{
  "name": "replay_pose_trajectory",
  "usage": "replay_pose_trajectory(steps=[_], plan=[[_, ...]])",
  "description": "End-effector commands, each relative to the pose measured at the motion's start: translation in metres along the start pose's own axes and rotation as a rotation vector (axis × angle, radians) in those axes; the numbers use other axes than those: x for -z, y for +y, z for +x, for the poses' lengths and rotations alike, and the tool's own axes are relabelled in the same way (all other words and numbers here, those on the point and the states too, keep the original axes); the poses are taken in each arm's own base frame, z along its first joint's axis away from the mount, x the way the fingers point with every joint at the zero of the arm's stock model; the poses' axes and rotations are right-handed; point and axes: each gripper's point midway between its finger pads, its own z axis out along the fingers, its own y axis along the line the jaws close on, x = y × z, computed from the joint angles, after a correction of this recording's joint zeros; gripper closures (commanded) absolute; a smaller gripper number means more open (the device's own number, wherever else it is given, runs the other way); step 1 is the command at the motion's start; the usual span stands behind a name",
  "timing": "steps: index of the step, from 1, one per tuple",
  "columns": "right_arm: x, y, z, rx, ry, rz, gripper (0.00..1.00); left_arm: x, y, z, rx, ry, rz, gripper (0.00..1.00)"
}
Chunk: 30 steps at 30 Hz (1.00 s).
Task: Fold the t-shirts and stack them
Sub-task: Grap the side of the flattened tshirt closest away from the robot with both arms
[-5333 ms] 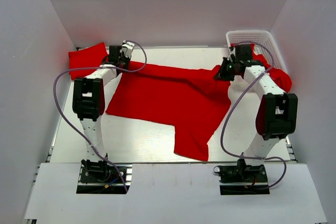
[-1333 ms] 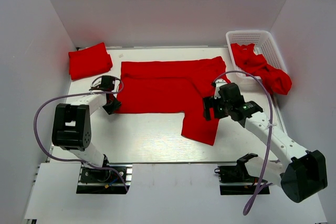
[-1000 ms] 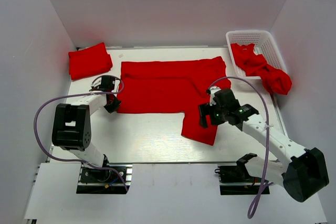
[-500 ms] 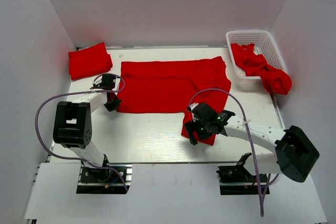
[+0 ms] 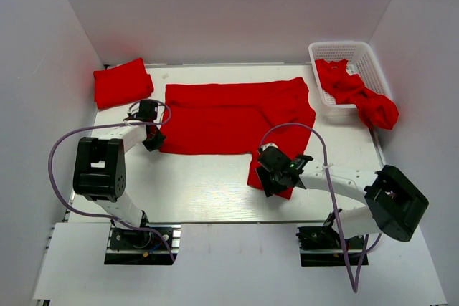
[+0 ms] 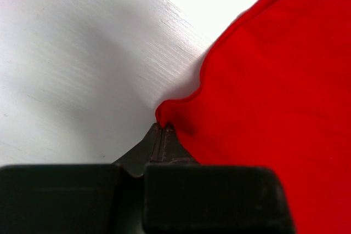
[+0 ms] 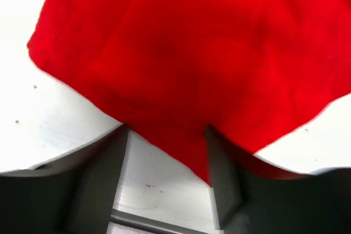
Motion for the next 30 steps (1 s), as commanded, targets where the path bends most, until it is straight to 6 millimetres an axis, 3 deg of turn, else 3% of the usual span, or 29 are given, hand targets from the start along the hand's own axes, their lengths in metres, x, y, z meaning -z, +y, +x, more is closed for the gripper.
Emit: replay_pose_trajectory(steps=[1,2,3,5,6,8,13,19,22,25,30], plan=[[-0.01,-0.012,0.022,-0.072,0.051,0.082,0.42,0.002,0.007,0.014,-0.015,0.05,-0.001,1.0],[-0.01,-0.015,0.018,-0.088,0.035,0.106,0.49,0.005,0.006,0.011,-0.013,0.039,0.007,1.0],[-0.01,-0.015,0.015,-0.096,0.025,0.115,0.64,0.006,0.007,0.013,-0.015,0.046,0.002,1.0],[-0.01,-0.02,0.011,-0.105,0.011,0.151,0.77,0.011,0.005,0.009,-0.019,0.028,0.016,1.0],[-0.01,-0.021,0.008,-0.11,0.0,0.157,0.91,0.014,0.005,0.01,-0.018,0.03,0.028,1.0],[-0.009,-0.022,0.003,-0.103,-0.017,0.164,1.0,0.018,0.002,0.011,-0.017,0.038,0.047,1.0],[0.013,-0.019,-0.03,-0.105,-0.137,0.139,1.0,0.03,-0.009,0.015,-0.012,0.065,0.122,1.0],[0.042,-0.026,-0.077,-0.118,-0.292,0.174,1.0,0.052,-0.02,-0.008,0.007,0.009,0.158,1.0],[0.047,-0.042,-0.097,-0.139,-0.358,0.254,1.0,0.055,-0.026,-0.016,0.018,0.002,0.164,1.0],[0.056,-0.059,-0.131,-0.181,-0.425,0.356,1.0,0.053,-0.031,-0.022,0.018,0.005,0.162,1.0],[0.062,-0.075,-0.182,-0.213,-0.527,0.385,1.0,0.05,-0.046,-0.04,0.029,-0.005,0.17,1.0]])
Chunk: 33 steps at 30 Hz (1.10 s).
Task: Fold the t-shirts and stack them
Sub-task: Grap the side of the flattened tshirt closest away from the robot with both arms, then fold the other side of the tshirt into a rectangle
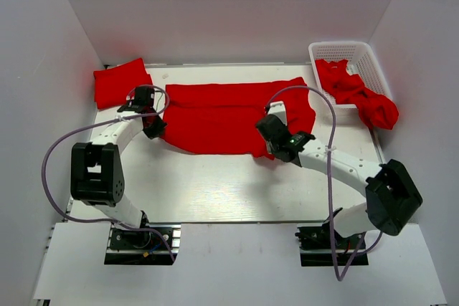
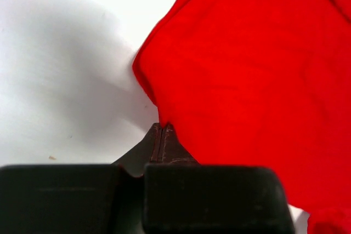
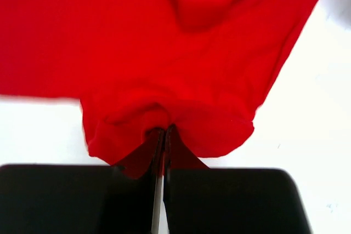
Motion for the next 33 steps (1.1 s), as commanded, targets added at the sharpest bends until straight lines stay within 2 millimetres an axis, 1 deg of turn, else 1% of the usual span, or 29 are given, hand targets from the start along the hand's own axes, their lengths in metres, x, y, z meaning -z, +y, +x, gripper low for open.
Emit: replay_pose_trajectory(steps=[1,2,3,4,5,6,7,8,9,10,11,12,13,14,15,16,17,18,19,21,22,23,24,25,27,28,29,30,33], plan=[[-0.008,-0.01,-0.056,-0.049,-0.142,0.06,1.0,0.002,-0.017,-0.023,0.015,-0.032,0.019,1.0],[-0.014,-0.016,-0.069,-0.04,-0.158,0.07,1.0,0.001,-0.018,-0.025,0.014,-0.029,0.017,1.0],[-0.016,-0.015,-0.072,-0.052,-0.159,0.065,1.0,0.0,-0.02,-0.028,0.015,-0.031,0.018,1.0],[-0.019,-0.017,-0.075,-0.053,-0.161,0.069,1.0,0.001,-0.027,-0.036,0.016,-0.046,0.031,1.0],[-0.023,-0.022,-0.083,-0.049,-0.171,0.065,1.0,-0.003,-0.029,-0.037,0.016,-0.042,0.027,1.0],[-0.027,-0.02,-0.091,-0.054,-0.18,0.062,1.0,-0.004,-0.031,-0.04,0.016,-0.044,0.029,1.0],[-0.03,-0.024,-0.095,-0.063,-0.183,0.068,1.0,-0.002,-0.035,-0.049,0.018,-0.061,0.029,1.0],[-0.033,-0.026,-0.102,-0.049,-0.189,0.068,1.0,-0.003,-0.038,-0.052,0.018,-0.064,0.031,1.0],[-0.037,-0.026,-0.108,-0.046,-0.192,0.071,1.0,-0.006,-0.042,-0.06,0.019,-0.078,0.029,1.0],[-0.042,-0.029,-0.114,-0.038,-0.194,0.079,1.0,-0.006,-0.043,-0.061,0.019,-0.073,0.025,1.0],[-0.043,-0.03,-0.117,-0.034,-0.195,0.076,1.0,-0.008,-0.041,-0.067,0.027,-0.085,0.016,1.0],[-0.05,-0.036,-0.116,-0.017,-0.18,0.093,1.0,-0.009,-0.043,-0.07,0.028,-0.087,0.018,1.0],[-0.053,-0.035,-0.124,-0.018,-0.188,0.092,1.0,-0.012,-0.044,-0.074,0.028,-0.091,0.008,1.0],[-0.055,-0.035,-0.128,-0.022,-0.189,0.081,1.0,-0.014,-0.046,-0.076,0.028,-0.091,0.008,1.0],[-0.057,-0.039,-0.131,-0.015,-0.19,0.087,1.0,-0.016,-0.047,-0.077,0.028,-0.09,0.007,1.0],[-0.064,-0.038,-0.133,-0.01,-0.181,0.089,1.0,-0.015,-0.047,-0.085,0.038,-0.104,0.01,1.0],[-0.063,-0.041,-0.141,-0.016,-0.196,0.094,1.0,-0.022,-0.047,-0.085,0.037,-0.094,0.003,1.0],[-0.067,-0.044,-0.145,-0.012,-0.193,0.103,1.0,-0.025,-0.047,-0.084,0.036,-0.086,-0.004,1.0],[-0.072,-0.046,-0.146,-0.011,-0.189,0.104,1.0,-0.024,-0.047,-0.092,0.045,-0.093,-0.005,1.0],[-0.075,-0.05,-0.158,-0.017,-0.202,0.109,1.0,-0.031,-0.052,-0.098,0.046,-0.094,-0.004,1.0],[-0.081,-0.053,-0.157,-0.014,-0.192,0.112,1.0,-0.034,-0.053,-0.099,0.046,-0.094,-0.004,1.0],[-0.082,-0.054,-0.164,-0.013,-0.2,0.113,1.0,-0.035,-0.056,-0.102,0.047,-0.101,0.002,1.0],[-0.084,-0.057,-0.165,-0.017,-0.199,0.12,1.0,-0.036,-0.055,-0.109,0.055,-0.11,0.002,1.0],[-0.087,-0.061,-0.166,-0.002,-0.194,0.129,1.0,-0.042,-0.053,-0.106,0.054,-0.099,-0.006,1.0],[-0.093,-0.063,-0.17,-0.004,-0.193,0.137,1.0,-0.04,-0.058,-0.115,0.049,-0.132,0.007,1.0],[-0.094,-0.069,-0.173,0.002,-0.196,0.143,1.0,-0.04,-0.059,-0.117,0.05,-0.14,0.013,1.0],[-0.101,-0.068,-0.172,0.006,-0.185,0.143,1.0,-0.04,-0.061,-0.12,0.051,-0.15,0.021,1.0],[-0.1,-0.07,-0.178,0.002,-0.197,0.142,1.0,-0.042,-0.063,-0.122,0.044,-0.165,0.032,1.0],[-0.108,-0.072,-0.189,0.018,-0.205,0.133,1.0,-0.044,-0.067,-0.125,0.035,-0.18,0.054,1.0]])
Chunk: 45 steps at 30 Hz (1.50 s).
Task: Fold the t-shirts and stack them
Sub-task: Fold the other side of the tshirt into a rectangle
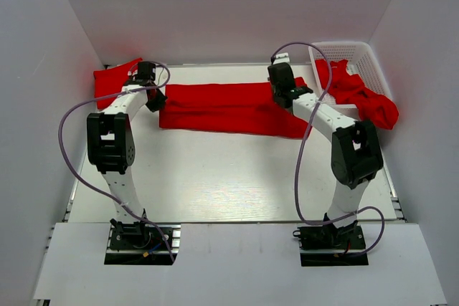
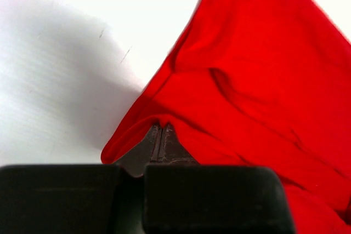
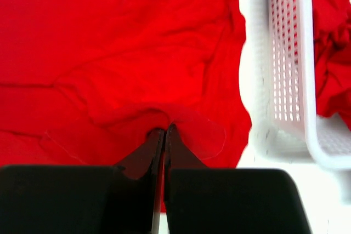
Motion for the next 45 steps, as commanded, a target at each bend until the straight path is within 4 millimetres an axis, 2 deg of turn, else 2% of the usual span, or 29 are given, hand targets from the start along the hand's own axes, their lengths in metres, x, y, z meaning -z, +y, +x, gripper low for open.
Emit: replay_pose_trajectory(steps=[1,2,3,4,6,7,12,16,17,19,20,21,22,23,24,25,26,27,29,30,31,32,35,37,38,39,41,42,45], plan=[[-0.004,-0.004,-0.037,-0.012,-0.084,-0.013,1.0,0.011,-0.015,-0.031,-0.006,-0.104,0.059,1.0],[-0.008,-0.008,-0.038,0.019,-0.084,-0.011,1.0,0.011,-0.015,-0.031,-0.006,-0.104,0.059,1.0],[-0.013,-0.003,-0.034,0.029,-0.074,-0.026,1.0,0.011,-0.017,-0.035,-0.018,-0.116,0.068,1.0],[-0.013,-0.005,-0.044,0.024,-0.092,-0.029,1.0,0.011,-0.021,-0.036,-0.017,-0.119,0.087,1.0],[-0.021,-0.002,-0.043,0.043,-0.083,-0.041,1.0,0.006,-0.019,-0.031,-0.035,-0.103,0.086,1.0],[-0.022,-0.002,-0.049,0.044,-0.096,-0.041,1.0,0.008,-0.023,-0.036,-0.033,-0.114,0.094,1.0],[-0.036,-0.004,-0.059,0.07,-0.1,-0.039,1.0,-0.009,-0.021,-0.03,-0.038,-0.081,0.069,1.0],[-0.059,0.0,-0.056,0.104,-0.082,-0.031,1.0,-0.024,-0.021,-0.028,-0.041,-0.063,0.056,1.0],[-0.061,0.0,-0.061,0.098,-0.091,-0.032,1.0,-0.024,-0.022,-0.029,-0.042,-0.055,0.05,1.0],[-0.071,0.005,-0.061,0.105,-0.087,-0.045,1.0,-0.027,-0.021,-0.027,-0.044,-0.041,0.039,0.91],[-0.077,0.006,-0.061,0.104,-0.077,-0.05,1.0,-0.028,-0.02,-0.028,-0.045,-0.034,0.023,0.82],[-0.083,0.011,-0.065,0.1,-0.083,-0.06,0.94,-0.026,-0.021,-0.03,-0.035,-0.034,0.023,0.56],[-0.086,0.013,-0.062,0.095,-0.072,-0.063,0.84,-0.028,-0.019,-0.03,-0.036,-0.034,0.008,0.43],[-0.095,0.016,-0.063,0.086,-0.067,-0.062,0.59,-0.026,-0.021,-0.033,-0.035,-0.038,0.01,0.11],[-0.098,0.018,-0.063,0.085,-0.069,-0.068,0.49,-0.026,-0.021,-0.033,-0.035,-0.038,0.01,0.05],[-0.099,0.02,-0.065,0.086,-0.072,-0.068,0.45,-0.02,-0.022,-0.038,-0.033,-0.055,0.012,0.0],[-0.106,0.022,-0.063,0.076,-0.073,-0.073,0.4,-0.016,-0.024,-0.041,-0.032,-0.062,0.018,0.0],[-0.105,0.021,-0.077,0.06,-0.102,-0.072,0.36,-0.006,-0.028,-0.049,-0.043,-0.088,0.036,0.0],[-0.103,0.023,-0.088,0.022,-0.126,-0.085,0.33,0.003,-0.03,-0.055,-0.061,-0.107,0.049,0.0],[-0.1,0.021,-0.093,0.006,-0.134,-0.086,0.25,0.008,-0.033,-0.06,-0.058,-0.125,0.062,0.0],[-0.097,0.024,-0.091,-0.004,-0.12,-0.112,0.23,0.017,-0.035,-0.065,-0.086,-0.143,0.071,0.0],[-0.088,0.024,-0.101,-0.026,-0.146,-0.125,0.1,0.019,-0.034,-0.066,-0.1,-0.151,0.075,0.0],[-0.078,0.028,-0.091,-0.04,-0.114,-0.166,0.1,0.03,-0.043,-0.066,-0.16,-0.157,0.109,0.0],[-0.065,0.027,-0.073,-0.063,-0.066,-0.175,0.1,0.031,-0.044,-0.064,-0.219,-0.149,0.123,0.0],[-0.062,0.025,-0.067,-0.113,-0.046,-0.171,0.1,0.033,-0.057,-0.057,-0.249,-0.132,0.181,0.0],[-0.051,0.025,-0.049,-0.112,-0.003,-0.18,0.1,0.034,-0.06,-0.054,-0.252,-0.118,0.205,0.0],[-0.045,0.024,-0.037,-0.134,0.023,-0.192,0.1,0.031,-0.076,-0.045,-0.309,-0.087,0.306,0.0],[-0.037,0.024,-0.019,-0.173,0.063,-0.199,0.1,0.025,-0.086,-0.036,-0.339,-0.067,0.356,0.0],[-0.035,0.025,0.006,-0.216,0.127,-0.193,0.1,0.011,-0.098,-0.024,-0.38,-0.039,0.417,0.0]])
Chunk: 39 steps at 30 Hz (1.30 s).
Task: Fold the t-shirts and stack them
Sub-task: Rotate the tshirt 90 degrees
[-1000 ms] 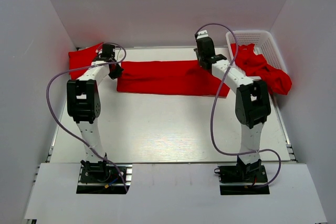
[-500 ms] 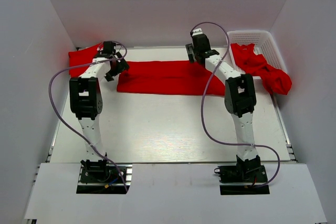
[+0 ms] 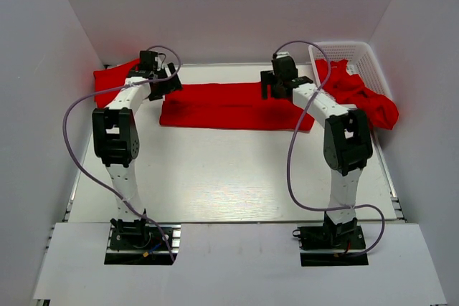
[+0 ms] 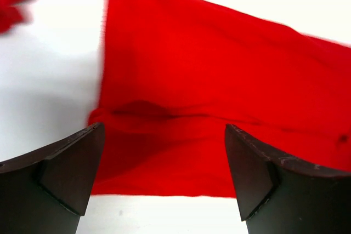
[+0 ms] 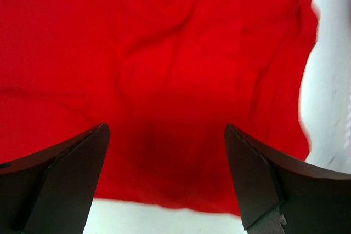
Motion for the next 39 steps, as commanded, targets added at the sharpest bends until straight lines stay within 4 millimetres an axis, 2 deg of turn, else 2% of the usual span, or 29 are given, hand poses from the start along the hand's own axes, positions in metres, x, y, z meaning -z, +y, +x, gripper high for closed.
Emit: replay_pose_trajectory(steps=[1,2,5,7,9,10,12,13,14,15,16,17,18,19,20,21,22,24,25,26,27,28,29,30,32,33,34,36,39], plan=[[0.009,-0.002,0.019,-0.118,0.056,-0.005,0.1,-0.009,-0.041,0.003,-0.111,0.012,0.189,0.0],[0.005,-0.007,0.027,-0.144,0.08,0.014,0.1,-0.014,-0.047,0.001,-0.118,0.014,0.195,0.0],[-0.006,-0.011,0.046,-0.181,0.142,0.031,0.1,-0.041,-0.04,0.021,-0.128,0.079,0.167,0.0],[-0.014,-0.015,0.057,-0.199,0.172,0.031,0.1,-0.05,-0.038,0.034,-0.13,0.11,0.149,0.0],[-0.019,-0.013,0.061,-0.219,0.188,0.012,0.1,-0.057,-0.031,0.048,-0.126,0.145,0.135,0.0],[-0.027,-0.019,0.068,-0.228,0.208,0.018,0.1,-0.059,-0.023,0.064,-0.12,0.187,0.119,0.0],[-0.035,-0.017,0.072,-0.241,0.228,-0.008,0.1,-0.054,-0.011,0.081,-0.102,0.226,0.076,0.0],[-0.04,-0.012,0.078,-0.245,0.249,-0.028,0.1,-0.043,-0.001,0.101,-0.098,0.27,0.047,0.0],[-0.046,-0.015,0.075,-0.259,0.251,-0.043,0.1,-0.035,0.002,0.115,-0.088,0.299,0.026,0.0],[-0.048,-0.012,0.075,-0.255,0.255,-0.058,0.1,-0.028,0.012,0.123,-0.044,0.302,-0.03,0.0],[-0.055,-0.009,0.081,-0.257,0.275,-0.08,0.1,-0.015,0.029,0.16,-0.016,0.386,-0.072,0.0],[-0.063,-0.006,0.078,-0.252,0.277,-0.087,0.1,0.006,0.023,0.166,-0.01,0.394,-0.055,0.0],[-0.068,-0.003,0.078,-0.248,0.281,-0.101,0.1,0.023,0.027,0.207,0.025,0.494,-0.055,0.0],[-0.07,0.003,0.078,-0.25,0.296,-0.132,0.1,0.036,0.024,0.225,0.038,0.53,-0.039,0.0],[-0.083,0.017,0.074,-0.256,0.298,-0.192,0.1,0.057,0.015,0.234,0.044,0.537,-0.003,0.0],[-0.097,0.031,0.091,-0.268,0.347,-0.255,0.1,0.079,0.012,0.283,0.067,0.662,0.029,0.0],[-0.094,0.035,0.067,-0.273,0.303,-0.267,0.1,0.094,0.007,0.302,0.074,0.71,0.062,0.0],[-0.101,0.068,0.049,-0.296,0.263,-0.401,0.1,0.136,0.008,0.347,0.093,0.833,0.087,0.0],[-0.107,0.081,0.048,-0.308,0.255,-0.435,0.1,0.152,0.004,0.363,0.074,0.876,0.096,0.0],[-0.11,0.094,0.052,-0.31,0.258,-0.483,0.1,0.164,0.003,0.372,0.065,0.905,0.11,0.0],[-0.115,0.112,0.032,-0.303,0.177,-0.531,0.1,0.176,0.006,0.385,0.057,0.94,0.112,0.0],[-0.115,0.125,0.029,-0.296,0.165,-0.555,0.1,0.186,-0.002,0.39,0.029,0.949,0.156,0.0],[-0.122,0.137,0.04,-0.292,0.181,-0.583,0.1,0.196,-0.018,0.393,0.038,0.995,0.252,0.0],[-0.118,0.154,0.017,-0.272,0.104,-0.627,0.1,0.198,-0.03,0.394,0.025,0.999,0.32,0.0],[-0.118,0.174,0.013,-0.282,0.075,-0.66,0.1,0.208,-0.051,0.406,-0.024,1.064,0.408,0.0],[-0.119,0.182,0.019,-0.286,0.087,-0.681,0.1,0.207,-0.061,0.404,-0.053,1.063,0.425,0.0],[-0.118,0.186,0.014,-0.293,0.072,-0.696,0.1,0.207,-0.066,0.408,-0.089,1.08,0.443,0.0],[-0.119,0.19,0.018,-0.299,0.078,-0.691,0.1,0.209,-0.079,0.418,-0.157,1.124,0.479,0.0],[-0.12,0.184,0.012,-0.28,0.052,-0.664,0.1,0.212,-0.101,0.418,-0.249,1.131,0.541,0.0]])
